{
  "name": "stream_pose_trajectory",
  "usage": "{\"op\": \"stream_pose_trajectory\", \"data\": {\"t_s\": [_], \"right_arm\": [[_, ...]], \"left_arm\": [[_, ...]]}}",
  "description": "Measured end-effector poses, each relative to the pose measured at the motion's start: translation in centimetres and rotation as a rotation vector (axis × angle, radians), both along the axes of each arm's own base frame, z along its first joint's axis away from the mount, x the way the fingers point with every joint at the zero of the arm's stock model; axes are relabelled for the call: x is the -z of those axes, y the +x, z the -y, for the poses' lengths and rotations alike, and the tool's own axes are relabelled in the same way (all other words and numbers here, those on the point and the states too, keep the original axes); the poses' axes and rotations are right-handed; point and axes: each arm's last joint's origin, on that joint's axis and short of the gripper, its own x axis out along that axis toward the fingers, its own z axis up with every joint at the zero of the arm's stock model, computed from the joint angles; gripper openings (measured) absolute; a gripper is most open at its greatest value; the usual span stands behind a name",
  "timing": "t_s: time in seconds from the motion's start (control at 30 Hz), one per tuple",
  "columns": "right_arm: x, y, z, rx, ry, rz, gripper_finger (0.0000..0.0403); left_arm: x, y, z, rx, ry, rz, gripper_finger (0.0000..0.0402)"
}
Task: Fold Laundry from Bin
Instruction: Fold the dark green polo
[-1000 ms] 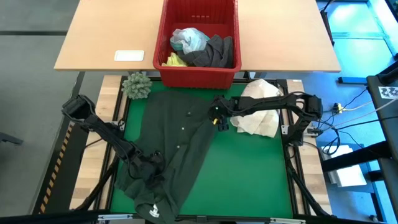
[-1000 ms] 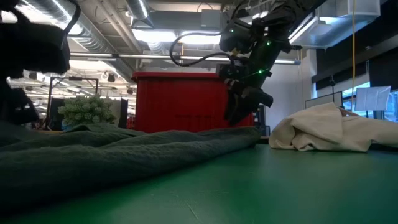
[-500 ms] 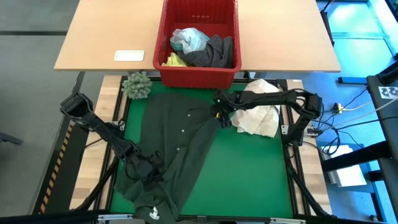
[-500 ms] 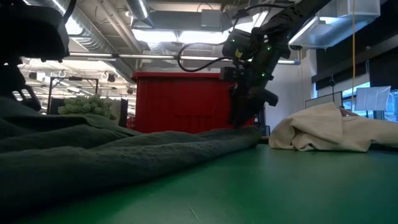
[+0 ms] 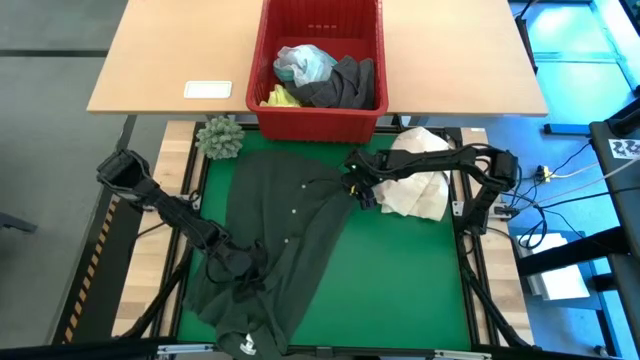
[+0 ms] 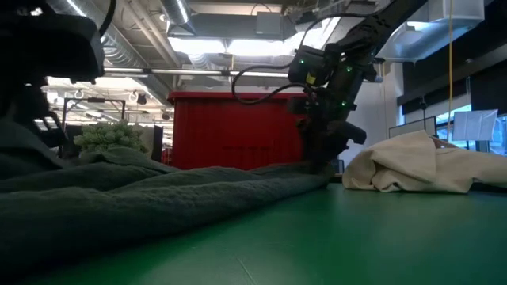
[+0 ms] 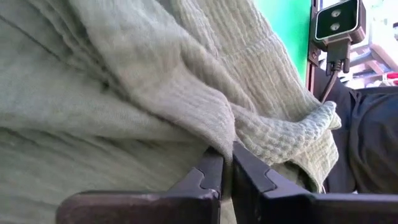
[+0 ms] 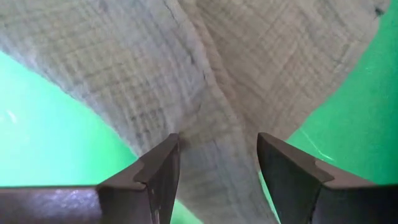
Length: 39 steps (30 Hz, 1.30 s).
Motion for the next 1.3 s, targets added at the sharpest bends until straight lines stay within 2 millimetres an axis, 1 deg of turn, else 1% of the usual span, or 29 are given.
{"op": "stream_pose_trajectory", "data": {"t_s": [0.3, 0.47, 0.73, 0.87, 1.0, 1.1, 1.17, 1.3], "right_arm": [[0.0, 0.0, 0.0, 0.001, -0.002, 0.005, 0.0209], [0.0, 0.1, 0.0, 0.001, -0.002, 0.006, 0.0209], [0.0, 0.0, 0.0, 0.001, -0.002, 0.006, 0.0209], [0.0, 0.1, 0.0, -0.005, -0.006, 0.005, 0.0209], [0.0, 0.0, 0.1, -0.021, -0.040, -0.005, 0.0209], [0.0, 0.0, 0.1, -0.030, -0.045, -0.006, 0.0207], [0.0, 0.0, 0.1, -0.038, -0.049, -0.007, 0.0198], [0.0, 0.0, 0.1, -0.039, -0.050, -0.006, 0.0161]], "left_arm": [[0.0, 0.7, -1.2, 0.028, -0.018, -0.006, 0.0084], [0.0, 0.9, -1.7, 0.037, -0.051, -0.024, 0.0104], [-0.1, 1.2, -2.3, 0.049, -0.126, -0.065, 0.0104], [-0.5, 1.1, -2.3, 0.053, -0.137, -0.054, 0.0104], [-0.9, 0.8, -1.9, 0.073, -0.147, -0.041, 0.0103], [-0.9, 0.5, -1.3, 0.087, -0.134, -0.042, 0.0093], [-0.8, 0.3, -0.9, 0.085, -0.115, -0.036, 0.0082], [-0.8, 0.0, -0.5, 0.058, -0.105, -0.037, 0.0060]]}}
